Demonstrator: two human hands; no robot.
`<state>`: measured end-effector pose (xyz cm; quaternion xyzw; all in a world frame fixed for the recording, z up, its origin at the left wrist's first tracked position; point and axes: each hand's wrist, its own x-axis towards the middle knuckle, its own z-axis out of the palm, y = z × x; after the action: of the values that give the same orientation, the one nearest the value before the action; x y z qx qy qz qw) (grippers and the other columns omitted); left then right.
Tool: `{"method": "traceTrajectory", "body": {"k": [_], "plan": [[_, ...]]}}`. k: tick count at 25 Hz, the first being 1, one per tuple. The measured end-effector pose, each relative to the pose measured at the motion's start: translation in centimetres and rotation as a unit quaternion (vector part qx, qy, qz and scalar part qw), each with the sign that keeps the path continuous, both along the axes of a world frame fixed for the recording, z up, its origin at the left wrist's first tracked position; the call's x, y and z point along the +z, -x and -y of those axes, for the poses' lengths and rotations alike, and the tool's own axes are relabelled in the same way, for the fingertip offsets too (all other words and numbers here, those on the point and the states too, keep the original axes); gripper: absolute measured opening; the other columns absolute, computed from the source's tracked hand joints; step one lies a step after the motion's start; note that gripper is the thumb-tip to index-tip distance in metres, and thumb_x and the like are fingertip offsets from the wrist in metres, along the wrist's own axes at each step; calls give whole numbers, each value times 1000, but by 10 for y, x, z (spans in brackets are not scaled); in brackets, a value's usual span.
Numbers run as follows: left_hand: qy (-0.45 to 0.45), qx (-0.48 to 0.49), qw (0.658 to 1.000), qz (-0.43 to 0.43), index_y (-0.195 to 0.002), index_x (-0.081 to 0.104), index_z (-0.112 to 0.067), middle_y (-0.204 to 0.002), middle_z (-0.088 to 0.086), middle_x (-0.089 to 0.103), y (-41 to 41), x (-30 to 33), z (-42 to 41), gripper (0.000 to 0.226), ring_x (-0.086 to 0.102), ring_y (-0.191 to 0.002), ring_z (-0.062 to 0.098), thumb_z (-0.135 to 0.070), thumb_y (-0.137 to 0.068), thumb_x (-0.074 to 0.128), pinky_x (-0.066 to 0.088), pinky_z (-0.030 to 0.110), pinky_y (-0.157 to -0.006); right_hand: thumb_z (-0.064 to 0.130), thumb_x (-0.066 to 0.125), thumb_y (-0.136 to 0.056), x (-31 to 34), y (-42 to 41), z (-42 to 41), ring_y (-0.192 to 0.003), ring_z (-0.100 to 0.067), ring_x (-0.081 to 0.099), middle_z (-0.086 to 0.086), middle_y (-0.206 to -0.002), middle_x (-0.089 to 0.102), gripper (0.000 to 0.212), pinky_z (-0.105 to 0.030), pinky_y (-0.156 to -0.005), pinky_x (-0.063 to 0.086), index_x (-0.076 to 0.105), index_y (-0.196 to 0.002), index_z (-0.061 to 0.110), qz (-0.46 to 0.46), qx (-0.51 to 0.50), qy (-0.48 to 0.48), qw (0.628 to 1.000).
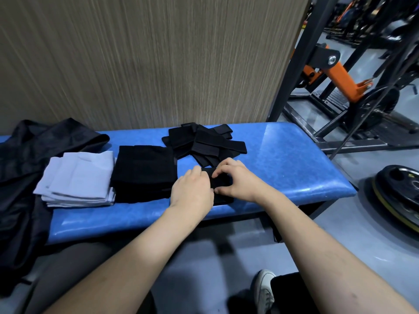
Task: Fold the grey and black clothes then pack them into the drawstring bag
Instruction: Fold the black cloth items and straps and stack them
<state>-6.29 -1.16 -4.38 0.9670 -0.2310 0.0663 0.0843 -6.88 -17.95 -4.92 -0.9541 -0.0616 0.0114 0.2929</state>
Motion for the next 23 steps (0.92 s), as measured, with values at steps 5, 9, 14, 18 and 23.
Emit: {"method": "traceTrajectory", "body": {"k": [5, 9, 14, 18, 23], "plan": [[-33, -40, 998, 44, -134, 44, -14, -126, 3, 43, 1, 2, 8, 41, 43, -117, 24, -16, -94, 52, 37, 31, -93, 17, 81, -78, -4, -2, 3, -109, -14, 49, 5, -115, 53, 34, -25, -96, 41, 71, -111, 19, 4, 26, -43, 999], [-31, -43, 998, 20, -125, 54, -18, -121, 2, 51, -8, 13, 6, 34, 45, -115, 24, -16, -92, 51, 36, 30, -96, 11, 77, -81, 4, -6, 3, -97, -12, 56, 0, -113, 57, 30, -15, -86, 44, 71, -108, 21, 1, 5, -119, 993], [125, 42, 989, -69, -113, 58, -21, -112, 1, 58, -68, 42, 3, 24, 53, -109, 24, -25, -89, 57, 46, 37, -88, 20, 68, -88, 9, -23, 31, -88, -12, 61, 4, -104, 65, 13, -23, -81, 47, 70, -101, 21, 60, -105, -104, 987], [69, 87, 988, -108, -131, 46, -18, -123, 6, 55, -104, 39, 20, 46, 52, -115, 29, -36, -91, 60, 41, 37, -82, 27, 67, -89, -1, -45, 41, -100, -14, 55, 5, -112, 60, 30, -35, -92, 48, 62, -117, 23, 94, -169, -29, 981], [40, 113, 989, -88, -129, 44, -18, -120, 7, 61, -127, 29, 36, 53, 53, -116, 30, -46, -87, 63, 44, 41, -87, 31, 66, -88, -10, -75, 34, -113, -23, 45, 2, -132, 55, 51, -40, -102, 40, 49, -136, 22, 98, -170, 5, 981]]}}
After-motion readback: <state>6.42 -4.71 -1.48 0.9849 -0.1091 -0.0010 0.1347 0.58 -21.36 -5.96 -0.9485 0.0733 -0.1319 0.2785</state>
